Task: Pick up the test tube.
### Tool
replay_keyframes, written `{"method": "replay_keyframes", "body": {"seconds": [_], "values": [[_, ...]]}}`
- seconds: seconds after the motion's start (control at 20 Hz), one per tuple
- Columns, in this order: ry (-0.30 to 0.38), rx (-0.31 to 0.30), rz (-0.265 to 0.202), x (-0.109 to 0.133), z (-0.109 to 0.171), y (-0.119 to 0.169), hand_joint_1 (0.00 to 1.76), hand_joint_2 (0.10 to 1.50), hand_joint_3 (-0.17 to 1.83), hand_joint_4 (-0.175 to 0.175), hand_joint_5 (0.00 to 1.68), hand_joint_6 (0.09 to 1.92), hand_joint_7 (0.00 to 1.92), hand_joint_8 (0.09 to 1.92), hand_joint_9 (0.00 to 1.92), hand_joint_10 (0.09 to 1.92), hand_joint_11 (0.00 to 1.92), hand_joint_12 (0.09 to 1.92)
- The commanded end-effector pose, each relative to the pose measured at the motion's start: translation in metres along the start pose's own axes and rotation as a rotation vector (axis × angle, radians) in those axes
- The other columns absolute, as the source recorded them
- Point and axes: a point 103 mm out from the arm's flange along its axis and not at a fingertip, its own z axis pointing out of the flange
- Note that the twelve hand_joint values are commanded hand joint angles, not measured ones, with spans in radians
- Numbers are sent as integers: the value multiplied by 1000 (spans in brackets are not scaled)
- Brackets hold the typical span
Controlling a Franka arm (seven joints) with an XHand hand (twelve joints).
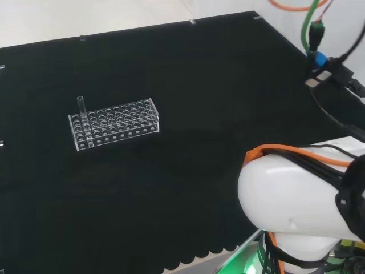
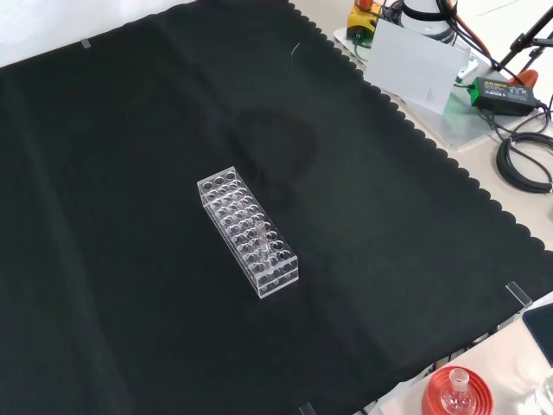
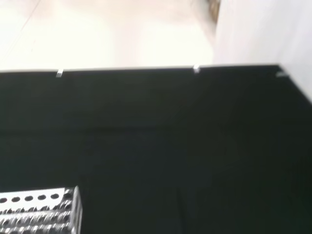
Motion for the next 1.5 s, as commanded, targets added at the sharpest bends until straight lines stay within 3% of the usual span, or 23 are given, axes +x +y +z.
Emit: {"method": "replay_keyframes", "body": {"seconds": [0.05,0.4,0.55,0.9,1.3,1.35,1.5], "values": [[-19,-55,63,-45,-40,-28,604,982,-76,-13,116,87,330,87,381,87,0,1281],[11,-33,-2,-23,-34,-7,625,979,-76,-13,119,87,350,87,396,87,0,1312],[52,-21,-23,-1,-26,9,634,979,-76,-14,122,87,355,87,401,87,0,1321],[116,45,-62,1,-10,29,658,977,-76,-14,141,87,369,87,412,87,0,1332],[148,140,-117,28,26,58,692,975,-77,29,196,87,362,87,406,87,0,1334],[150,151,-123,31,31,61,694,975,-77,32,205,87,343,90,378,123,0,1330],[169,181,-143,40,46,72,700,976,-80,39,221,87,193,431,141,674,0,1346]]}}
